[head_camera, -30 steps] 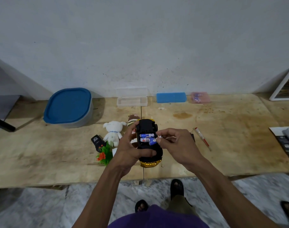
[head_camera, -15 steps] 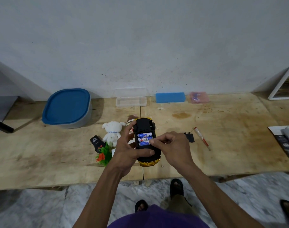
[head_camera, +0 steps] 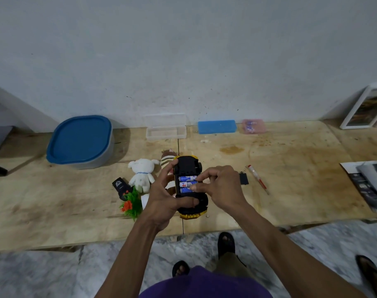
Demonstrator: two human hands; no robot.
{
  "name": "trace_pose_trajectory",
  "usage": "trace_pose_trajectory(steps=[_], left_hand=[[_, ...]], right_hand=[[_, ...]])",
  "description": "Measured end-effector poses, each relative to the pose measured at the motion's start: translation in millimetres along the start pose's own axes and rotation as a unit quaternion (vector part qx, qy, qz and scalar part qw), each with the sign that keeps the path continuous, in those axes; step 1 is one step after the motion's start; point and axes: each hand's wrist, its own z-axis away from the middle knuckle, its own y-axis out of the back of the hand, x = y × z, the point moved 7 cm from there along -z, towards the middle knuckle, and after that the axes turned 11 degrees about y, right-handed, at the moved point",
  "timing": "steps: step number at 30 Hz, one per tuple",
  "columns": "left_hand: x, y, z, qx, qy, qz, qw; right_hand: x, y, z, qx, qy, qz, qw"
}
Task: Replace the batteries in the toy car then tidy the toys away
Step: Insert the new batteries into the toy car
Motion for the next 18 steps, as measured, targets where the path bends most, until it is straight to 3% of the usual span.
trace_pose_trajectory(steps=[10, 14, 16, 18], left_hand=[[-20, -22, -37, -0.028, 0.05, -0.035, 0.998], [-41, -34, -62, -0.004, 0.103, -0.036, 0.994], [-51, -38, -72, 0.012, 0.127, -0.032, 0.991], [-60, -40, -79, 0.032, 0.145, -0.035, 0.988]], right_hand=[[36, 14, 0, 0.008, 0.009, 0.035, 0.999], [87, 49, -12, 0.102, -0.069, -0.028, 0.992], [125, 73, -25, 0.13, -0.101, 0.022, 0.986], [164, 88, -41, 0.105, -0.116, 0.092, 0.983]])
